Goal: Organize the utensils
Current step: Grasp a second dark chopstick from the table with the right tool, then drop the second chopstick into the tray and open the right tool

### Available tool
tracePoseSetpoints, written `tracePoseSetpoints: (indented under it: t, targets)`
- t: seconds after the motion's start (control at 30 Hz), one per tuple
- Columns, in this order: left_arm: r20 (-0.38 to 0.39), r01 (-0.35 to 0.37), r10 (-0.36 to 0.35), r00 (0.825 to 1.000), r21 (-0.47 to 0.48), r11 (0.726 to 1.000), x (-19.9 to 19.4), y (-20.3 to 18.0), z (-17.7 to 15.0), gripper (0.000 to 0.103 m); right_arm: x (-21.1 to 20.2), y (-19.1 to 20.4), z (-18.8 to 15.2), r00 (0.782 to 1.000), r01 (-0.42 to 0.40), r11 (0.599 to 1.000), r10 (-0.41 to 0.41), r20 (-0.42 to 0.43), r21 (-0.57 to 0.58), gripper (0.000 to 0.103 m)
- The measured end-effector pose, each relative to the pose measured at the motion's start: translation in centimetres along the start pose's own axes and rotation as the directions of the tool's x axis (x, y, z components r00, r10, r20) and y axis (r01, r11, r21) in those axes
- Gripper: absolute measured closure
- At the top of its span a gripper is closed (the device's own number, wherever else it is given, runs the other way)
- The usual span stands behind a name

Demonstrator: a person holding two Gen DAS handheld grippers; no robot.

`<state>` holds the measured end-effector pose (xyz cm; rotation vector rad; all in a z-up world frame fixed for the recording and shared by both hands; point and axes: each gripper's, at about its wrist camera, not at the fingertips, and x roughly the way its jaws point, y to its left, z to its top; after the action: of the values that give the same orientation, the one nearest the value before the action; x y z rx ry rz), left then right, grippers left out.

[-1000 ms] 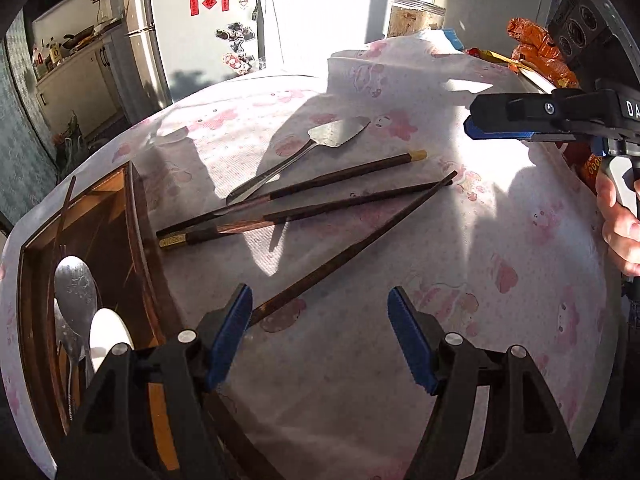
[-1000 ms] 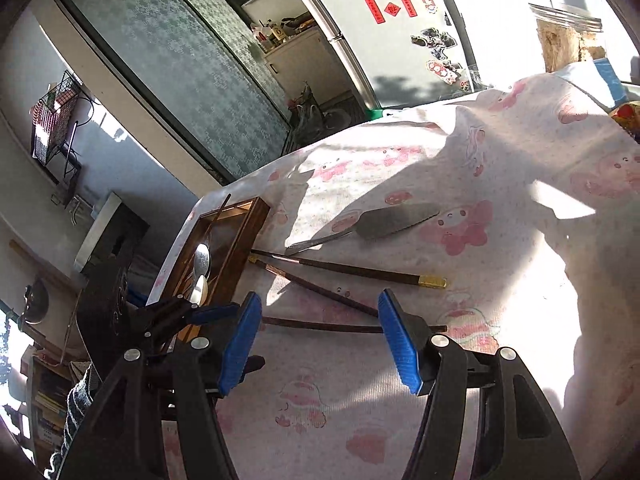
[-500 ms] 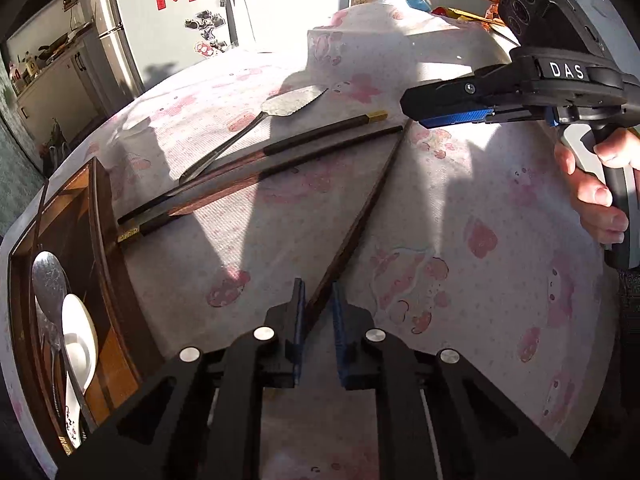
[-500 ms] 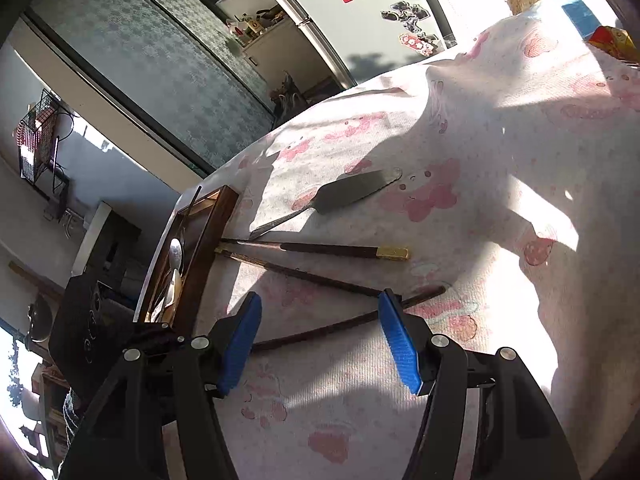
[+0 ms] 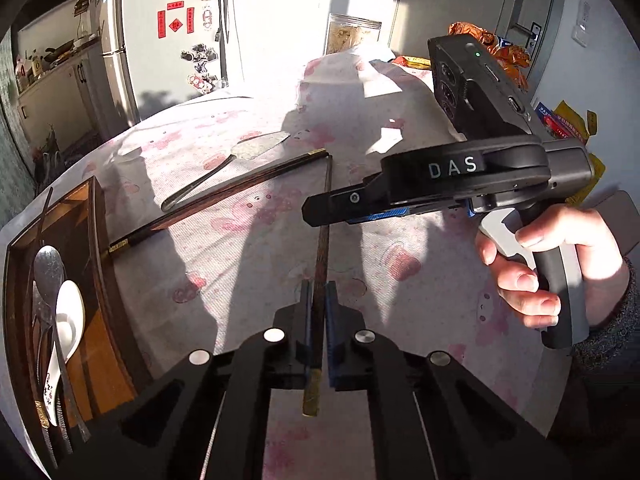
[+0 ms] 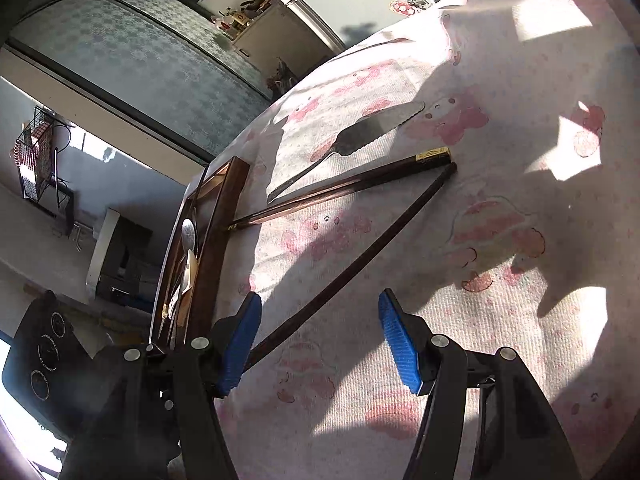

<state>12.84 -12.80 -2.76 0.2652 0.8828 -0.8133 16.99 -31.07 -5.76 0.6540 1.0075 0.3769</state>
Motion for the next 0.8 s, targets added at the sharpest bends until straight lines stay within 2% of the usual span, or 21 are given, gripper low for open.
tracePoseSetpoints:
  t: [0.13, 0.33, 0.47, 0.6, 0.8]
  targets:
    - [0.003, 0.002, -0.002, 1.000, 0.014, 1.000, -0.5, -0.8, -0.3, 0.096, 0.6, -0.2, -0.2, 1.000, 0.019, 0.999, -0.020, 0.013, 0.039, 0.079]
    - [-0.008, -0.002, 0.002, 1.000, 0.000, 1.000, 0.4, -1.1, -2.1, 0.097, 0.6, 0.3, -1.1, 0.999, 0.050, 0.998, -0.051, 0.019, 0.048, 0.086]
    - [0.014, -0.002, 0.002, 1.000, -0.001, 1.000, -0.7, -0.7, -2.7, 0.097, 0.3, 2.2, -1.2, 0.997, 0.063, 0.998, -0.063, 0.033, 0.012, 0.087]
    - [0.050, -0.046, 0.046, 0.998, -0.006, 0.999, -3.3, 0.5, -3.2, 0.097, 1.1, 5.7, -0.5, 0.998, 0.060, 0.997, -0.059, 0.022, -0.056, 0.087]
    - [0.056, -0.125, 0.132, 0.990, -0.113, 0.986, -6.6, 5.7, -4.7, 0.097, 5.9, 12.8, 1.0, 0.999, 0.020, 0.986, -0.025, -0.029, -0.164, 0.089]
